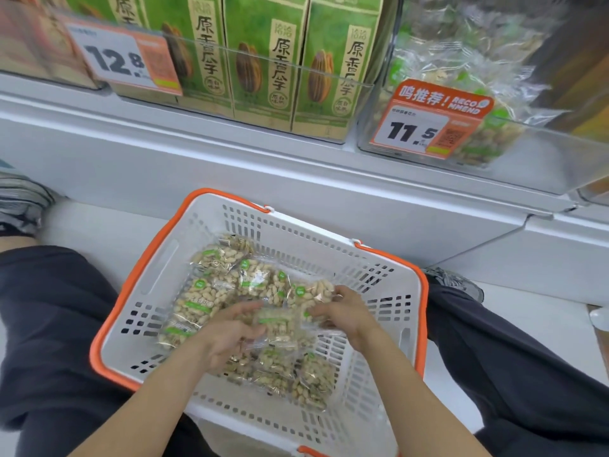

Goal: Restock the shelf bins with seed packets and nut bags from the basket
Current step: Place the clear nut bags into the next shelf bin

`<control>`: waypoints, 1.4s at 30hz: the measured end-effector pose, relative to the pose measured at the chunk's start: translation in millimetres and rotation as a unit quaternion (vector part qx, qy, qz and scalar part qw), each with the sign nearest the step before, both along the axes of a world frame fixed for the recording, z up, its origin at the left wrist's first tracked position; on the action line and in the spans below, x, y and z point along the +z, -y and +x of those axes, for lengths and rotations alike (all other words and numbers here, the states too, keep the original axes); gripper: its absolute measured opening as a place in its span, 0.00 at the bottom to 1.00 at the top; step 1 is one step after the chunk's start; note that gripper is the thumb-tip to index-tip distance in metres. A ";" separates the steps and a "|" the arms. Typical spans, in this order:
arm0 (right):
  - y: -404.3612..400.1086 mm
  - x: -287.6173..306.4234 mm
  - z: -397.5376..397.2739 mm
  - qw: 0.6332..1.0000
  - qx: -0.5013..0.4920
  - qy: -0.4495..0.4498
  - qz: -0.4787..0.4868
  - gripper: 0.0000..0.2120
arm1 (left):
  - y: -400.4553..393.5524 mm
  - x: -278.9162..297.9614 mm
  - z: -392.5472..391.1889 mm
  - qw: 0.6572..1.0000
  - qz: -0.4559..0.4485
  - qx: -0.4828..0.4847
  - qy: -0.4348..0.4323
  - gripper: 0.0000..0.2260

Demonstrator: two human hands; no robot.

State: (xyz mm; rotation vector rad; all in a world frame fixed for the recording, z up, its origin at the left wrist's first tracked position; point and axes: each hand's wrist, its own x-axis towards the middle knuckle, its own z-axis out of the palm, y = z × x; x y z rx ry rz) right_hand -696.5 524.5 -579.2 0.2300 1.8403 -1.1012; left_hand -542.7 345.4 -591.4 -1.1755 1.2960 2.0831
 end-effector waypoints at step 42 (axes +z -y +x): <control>18.2 64.6 14.7 0.953 0.145 -0.206 -0.168 0.21 | -11.2 76.8 -6.8 0.976 0.034 0.107 -0.185 0.40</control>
